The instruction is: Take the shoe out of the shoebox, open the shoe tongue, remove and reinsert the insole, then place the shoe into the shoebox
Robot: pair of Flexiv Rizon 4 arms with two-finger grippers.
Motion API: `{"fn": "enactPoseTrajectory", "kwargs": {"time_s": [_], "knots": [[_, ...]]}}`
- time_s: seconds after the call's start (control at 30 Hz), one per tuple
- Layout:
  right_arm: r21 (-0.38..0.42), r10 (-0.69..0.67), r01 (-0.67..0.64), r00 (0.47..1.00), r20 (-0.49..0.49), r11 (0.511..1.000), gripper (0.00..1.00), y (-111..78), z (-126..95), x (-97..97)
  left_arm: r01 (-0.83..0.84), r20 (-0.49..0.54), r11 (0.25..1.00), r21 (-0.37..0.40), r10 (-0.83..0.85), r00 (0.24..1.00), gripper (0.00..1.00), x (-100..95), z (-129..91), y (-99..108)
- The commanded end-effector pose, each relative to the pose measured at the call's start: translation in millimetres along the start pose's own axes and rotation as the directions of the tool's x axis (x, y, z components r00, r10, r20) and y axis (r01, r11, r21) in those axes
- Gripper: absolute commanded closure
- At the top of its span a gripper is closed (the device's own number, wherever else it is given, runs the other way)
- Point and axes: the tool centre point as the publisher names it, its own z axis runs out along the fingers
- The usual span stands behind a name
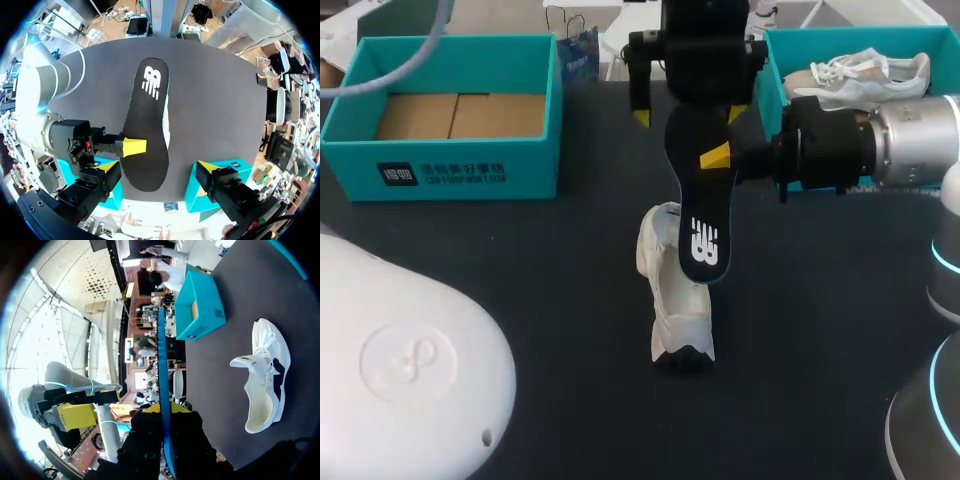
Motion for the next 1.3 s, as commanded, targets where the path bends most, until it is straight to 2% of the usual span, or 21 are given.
{"fn": "enactPoseTrajectory", "kwargs": {"time_s": [0.03, 0.13, 0.23, 0.27, 0.3, 0.33, 0.37, 0.4, 0.5, 0.57, 0.7, 0.77, 0.9, 0.93, 1.07, 1.13, 1.23, 1.3], "knots": [[-0.003, 0.002, -0.002, 1.000, 0.002, 1.000, 1.00, -0.8, 0.9, 0.1, 0.004, -0.019, 1.000, 0.013, -0.004, 1.000, 0.00, -1.6, -0.3, 1.1], [-0.003, 0.002, -0.002, 1.000, 0.002, 1.000, 1.00, -0.9, 0.4, 0.2, 0.010, 0.084, 1.000, -0.004, -0.009, 0.996, 0.00, 2.6, -1.9, -1.0], [-0.005, 0.002, -0.002, 1.000, 0.003, 1.000, 1.00, 0.0, -1.0, 0.8, 0.043, 0.195, 0.999, 0.016, -0.046, 0.980, 0.00, 10.6, 2.2, -2.9], [-0.005, 0.002, -0.002, 1.000, 0.003, 1.000, 1.00, 0.4, -1.4, 0.8, 0.050, 0.185, 0.999, 0.018, -0.052, 0.981, 0.00, 12.6, 3.5, -3.7], [-0.006, 0.002, -0.002, 1.000, 0.004, 1.000, 1.00, 1.0, -1.7, 1.2, 0.061, 0.231, 0.998, 0.034, -0.067, 0.971, 0.00, 14.9, 6.6, -4.5], [-0.005, 0.001, -0.001, 1.000, 0.006, 1.000, 1.00, 2.0, -1.8, 3.0, 0.070, 0.327, 0.996, 0.047, -0.082, 0.941, 0.00, 18.7, 6.8, -6.0], [-0.004, 0.000, 0.000, 1.000, 0.008, 1.000, 1.00, 2.6, -2.0, 3.9, 0.086, 0.317, 0.995, 0.053, -0.098, 0.943, 0.00, 21.5, 9.3, -7.0], [-0.004, -0.001, 0.001, 1.000, 0.009, 1.000, 1.00, 3.3, -2.7, 4.6, 0.093, 0.372, 0.995, 0.028, -0.097, 0.923, 0.00, 23.5, 10.0, -8.6], [-0.004, -0.003, 0.003, 1.000, 0.012, 1.000, 1.00, 4.3, -3.9, 5.5, 0.089, 0.507, 0.995, 0.047, -0.100, 0.856, 0.00, 29.4, 10.5, -13.4], [-0.004, -0.003, 0.003, 1.000, 0.013, 1.000, 1.00, 4.7, -4.4, 5.5, 0.091, 0.553, 0.994, 0.056, -0.107, 0.827, 0.00, 33.3, 11.6, -14.8], [-0.010, -0.002, 0.002, 1.000, 0.017, 1.000, 1.00, 5.1, -8.0, 5.6, 0.112, 0.753, 0.993, 0.048, -0.109, 0.649, 0.00, 47.0, 14.0, -19.5], [-0.014, -0.002, 0.002, 1.000, 0.017, 1.000, 1.00, 5.0, -9.7, 5.5, 0.129, 0.811, 0.990, 0.054, -0.119, 0.573, 0.00, 53.4, 15.2, -19.8], [-0.021, -0.002, 0.002, 1.000, 0.014, 1.000, 1.00, 4.7, -11.9, 7.0, 0.165, 0.851, 0.984, 0.060, -0.137, 0.507, 0.00, 57.4, 19.0, -18.1], [-0.021, -0.002, 0.002, 1.000, 0.012, 1.000, 1.00, 4.7, -12.0, 7.1, 0.171, 0.885, 0.982, 0.081, -0.149, 0.441, 0.00, 58.9, 19.4, -17.5], [-0.018, 0.000, 0.000, 1.000, 0.009, 1.000, 1.00, 4.6, -12.3, 7.2, 0.192, 0.936, 0.975, 0.115, -0.171, 0.306, 0.00, 62.7, 21.3, -15.0], [-0.017, 0.001, -0.001, 1.000, 0.007, 1.000, 1.00, 4.5, -12.4, 7.2, 0.163, 0.971, 0.979, 0.126, -0.156, 0.182, 0.00, 64.4, 21.9, -16.0], [-0.012, 0.002, -0.002, 1.000, 0.005, 1.000, 1.00, 4.4, -12.4, 7.2, 0.122, 0.989, 0.983, 0.136, -0.141, 0.035, 0.00, 66.9, 27.1, -18.8], [-0.008, 0.002, -0.002, 1.000, 0.004, 1.000, 1.00, 4.6, -12.2, 7.3, 0.118, 0.989, 0.982, 0.150, -0.148, -0.027, 0.00, 68.4, 31.3, -20.3]]}}
